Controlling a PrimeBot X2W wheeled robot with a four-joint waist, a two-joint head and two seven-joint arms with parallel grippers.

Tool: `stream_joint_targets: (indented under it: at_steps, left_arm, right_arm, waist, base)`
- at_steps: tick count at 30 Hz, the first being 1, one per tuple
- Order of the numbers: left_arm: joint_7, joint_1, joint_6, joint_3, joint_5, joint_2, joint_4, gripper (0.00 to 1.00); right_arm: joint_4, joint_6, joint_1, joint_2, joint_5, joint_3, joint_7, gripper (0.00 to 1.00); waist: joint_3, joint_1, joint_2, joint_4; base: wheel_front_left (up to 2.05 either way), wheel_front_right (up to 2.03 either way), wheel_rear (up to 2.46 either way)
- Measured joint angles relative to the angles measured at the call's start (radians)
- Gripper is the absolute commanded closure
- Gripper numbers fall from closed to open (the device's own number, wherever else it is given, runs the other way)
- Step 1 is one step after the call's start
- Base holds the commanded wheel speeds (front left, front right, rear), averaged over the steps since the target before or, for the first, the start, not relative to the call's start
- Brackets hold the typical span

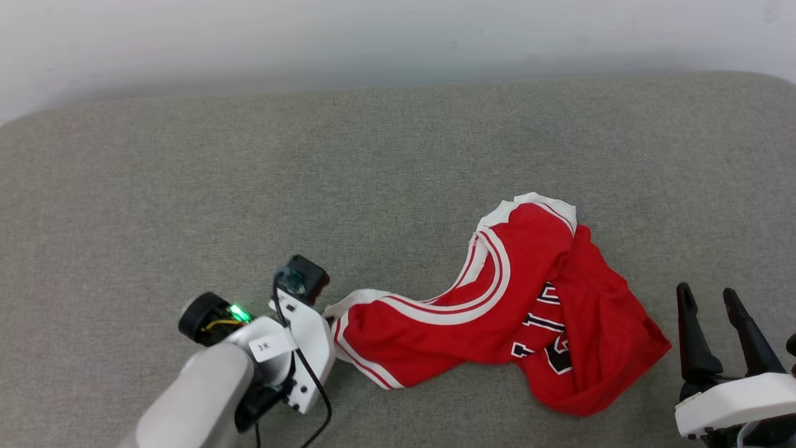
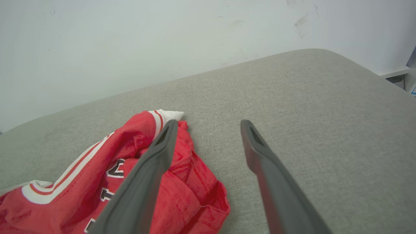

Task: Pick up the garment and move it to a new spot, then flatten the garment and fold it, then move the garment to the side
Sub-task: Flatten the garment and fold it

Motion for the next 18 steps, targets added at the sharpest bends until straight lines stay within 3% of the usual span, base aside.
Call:
stream_joint_targets:
  at_steps: [9, 13, 18]
  left_arm:
    - [-0.223, -0.040, 0.129, 0.130, 0.046, 0.053, -0.069, 1.00]
    - [-0.259, 0.001, 0.197, 0.219, 0.003, 0.087, -0.109, 1.00]
    - [-0.266, 0.167, 0.271, 0.300, -0.084, 0.095, -0.122, 1.00]
  right_arm:
    - [0.034, 0.000, 0.000, 0.000, 0.013, -0.019, -0.008, 0.00]
    - [0.041, 0.000, 0.000, 0.000, 0.014, -0.029, -0.008, 0.00]
    - [0.045, 0.000, 0.003, 0.000, 0.017, -0.039, -0.006, 0.00]
  waist:
    - [-0.034, 0.0000, 0.0000, 0.039]
    - [-0.047, 0.0000, 0.0000, 0.059]
    - [-0.053, 0.0000, 0.0000, 0.076]
  base:
    - [0.00, 0.00, 0.00]
    - [0.00, 0.00, 0.00]
    - [0.00, 0.00, 0.00]
